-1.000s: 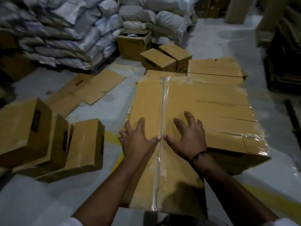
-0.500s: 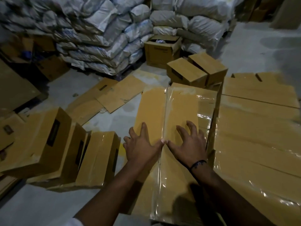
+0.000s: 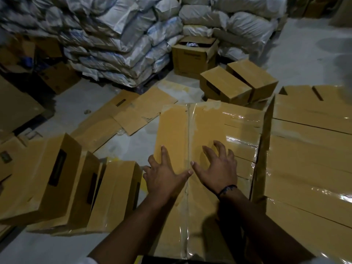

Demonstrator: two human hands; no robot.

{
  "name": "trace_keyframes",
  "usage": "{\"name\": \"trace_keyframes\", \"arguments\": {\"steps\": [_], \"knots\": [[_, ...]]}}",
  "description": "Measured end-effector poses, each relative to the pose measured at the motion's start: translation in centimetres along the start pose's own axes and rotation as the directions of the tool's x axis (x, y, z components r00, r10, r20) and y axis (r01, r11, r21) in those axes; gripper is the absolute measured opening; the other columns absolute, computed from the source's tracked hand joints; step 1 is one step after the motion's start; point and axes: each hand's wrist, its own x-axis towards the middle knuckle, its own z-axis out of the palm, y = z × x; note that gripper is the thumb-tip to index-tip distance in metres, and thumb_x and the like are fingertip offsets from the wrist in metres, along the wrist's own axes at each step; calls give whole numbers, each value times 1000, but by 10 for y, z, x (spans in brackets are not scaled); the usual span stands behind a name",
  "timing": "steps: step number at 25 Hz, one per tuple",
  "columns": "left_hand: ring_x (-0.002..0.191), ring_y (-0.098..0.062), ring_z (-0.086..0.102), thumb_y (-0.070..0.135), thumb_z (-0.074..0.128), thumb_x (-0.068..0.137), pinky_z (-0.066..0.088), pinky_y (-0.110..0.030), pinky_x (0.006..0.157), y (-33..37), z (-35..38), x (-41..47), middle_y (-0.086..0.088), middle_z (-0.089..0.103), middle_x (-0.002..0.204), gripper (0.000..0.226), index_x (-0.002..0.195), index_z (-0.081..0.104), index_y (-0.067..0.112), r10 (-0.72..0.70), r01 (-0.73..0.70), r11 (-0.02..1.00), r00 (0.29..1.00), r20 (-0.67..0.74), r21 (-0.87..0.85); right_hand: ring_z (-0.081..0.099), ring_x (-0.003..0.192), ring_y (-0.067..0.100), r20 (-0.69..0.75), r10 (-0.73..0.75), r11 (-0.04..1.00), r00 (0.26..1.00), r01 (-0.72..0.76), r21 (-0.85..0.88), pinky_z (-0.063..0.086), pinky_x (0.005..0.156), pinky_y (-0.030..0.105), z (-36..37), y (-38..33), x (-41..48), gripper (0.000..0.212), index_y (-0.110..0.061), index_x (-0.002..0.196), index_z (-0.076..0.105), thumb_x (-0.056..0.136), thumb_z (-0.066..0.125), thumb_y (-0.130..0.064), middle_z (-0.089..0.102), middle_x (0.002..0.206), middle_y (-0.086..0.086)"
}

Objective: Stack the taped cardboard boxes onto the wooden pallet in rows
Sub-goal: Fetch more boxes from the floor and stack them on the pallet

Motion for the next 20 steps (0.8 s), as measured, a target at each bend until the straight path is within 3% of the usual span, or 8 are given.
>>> {"name": "trace_keyframes", "arguments": {"steps": [5,9,13,17,20], "knots": [[139,-47,29,98,49,66,33,-55,111,-9,-3,78,-17,13,161,127,162,-4,35,136,-139,989,990,40,60,25,142,39,17,97,995,995,-97,-36,34,113,53,24,-22,39,68,-44,140,50,80,49,-78,22,160,-9],[134,-46,31,99,44,66,35,-53,108,-13,-7,153,-5,-1,164,118,161,16,34,332,-339,937,939,88,84,28,139,43,-35,251,962,967,-254,-103,35,111,55,46,-47,79,67,-41,137,55,80,48,-76,26,159,-7],[135,-46,29,98,42,69,33,-54,107,-17,-21,219,2,-3,167,112,160,20,35,541,-566,818,818,196,104,31,136,52,-157,344,927,926,-361,-98,36,107,64,71,-74,94,68,-34,134,59,79,55,-73,33,158,2],[137,-46,26,96,44,72,30,-53,108,-10,-23,254,2,6,168,107,158,25,34,670,-728,674,674,312,125,5,148,42,-119,570,815,813,-578,-44,24,113,61,86,-102,88,62,-43,140,50,84,58,-68,9,167,-2],[139,-44,26,98,42,71,31,-53,108,-9,-21,257,1,10,168,107,157,29,36,736,-810,568,578,351,143,2,150,36,-116,637,764,762,-644,-43,22,115,60,90,-112,74,62,-46,142,47,86,51,-71,0,168,-7]]}}
